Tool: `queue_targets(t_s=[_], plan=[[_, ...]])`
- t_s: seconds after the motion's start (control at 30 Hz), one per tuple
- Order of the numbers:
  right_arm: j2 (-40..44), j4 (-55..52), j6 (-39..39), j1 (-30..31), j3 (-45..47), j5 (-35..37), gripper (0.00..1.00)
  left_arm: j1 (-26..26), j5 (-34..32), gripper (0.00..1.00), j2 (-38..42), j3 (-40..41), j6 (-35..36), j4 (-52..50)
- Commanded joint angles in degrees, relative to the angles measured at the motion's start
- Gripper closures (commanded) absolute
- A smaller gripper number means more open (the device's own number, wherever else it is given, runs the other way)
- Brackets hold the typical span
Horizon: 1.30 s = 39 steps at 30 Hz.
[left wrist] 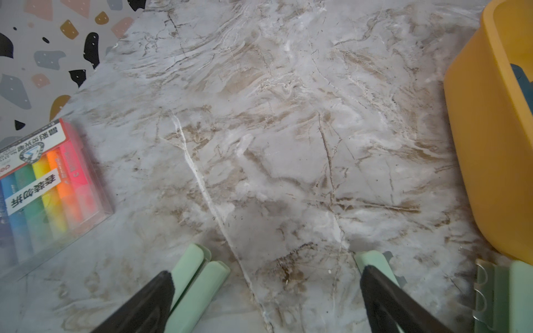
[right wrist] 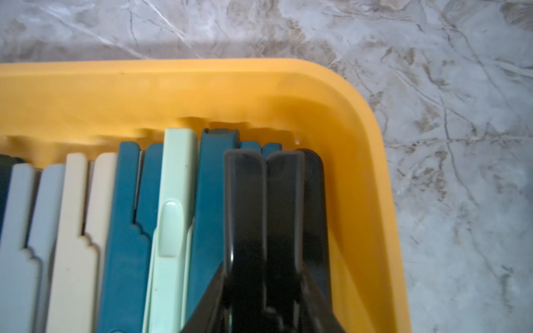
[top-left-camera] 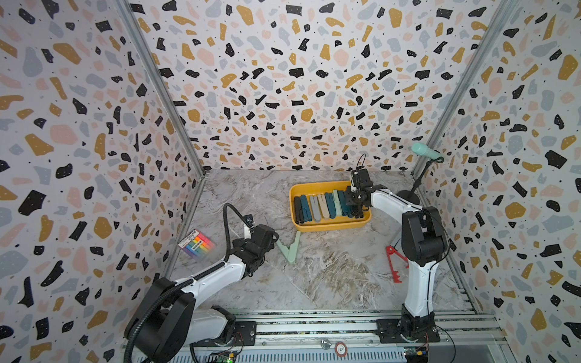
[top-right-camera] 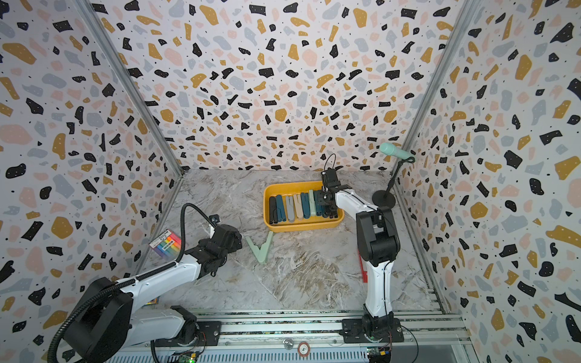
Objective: Put the pruning pliers into the storage box
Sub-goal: Place the pruning pliers in the storage box.
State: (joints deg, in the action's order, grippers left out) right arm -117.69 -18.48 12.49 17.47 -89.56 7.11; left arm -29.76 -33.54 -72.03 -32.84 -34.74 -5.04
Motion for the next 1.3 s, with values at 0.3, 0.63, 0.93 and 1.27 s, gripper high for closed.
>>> queue_targets(t_s=[0.3, 0.63, 0.93, 1.27], plan=[[-2.37, -3.76, -2.11, -0.67, -2.90, 3.01, 0.69, -6.91, -1.18, 0.01, -1.45, -1.64, -5.95, -0.12], [-2.22, -3.93, -2.21, -0.61, -2.62, 3.95, 0.57, -10.30, 0.92, 0.00, -6.97, -4.61, -8.06, 1.25], [0.92, -3.23, -2.05, -0.65, -2.24, 3.03, 0.44, -12.82, 2.50, 0.01, -9.03, -5.30, -11.62, 1.69], [7.51, -0.73, -1.86, -0.77, 0.31, 1.63, 0.36, -13.95, 5.10, 0.01, -10.04, -4.74, -17.72, 3.80]])
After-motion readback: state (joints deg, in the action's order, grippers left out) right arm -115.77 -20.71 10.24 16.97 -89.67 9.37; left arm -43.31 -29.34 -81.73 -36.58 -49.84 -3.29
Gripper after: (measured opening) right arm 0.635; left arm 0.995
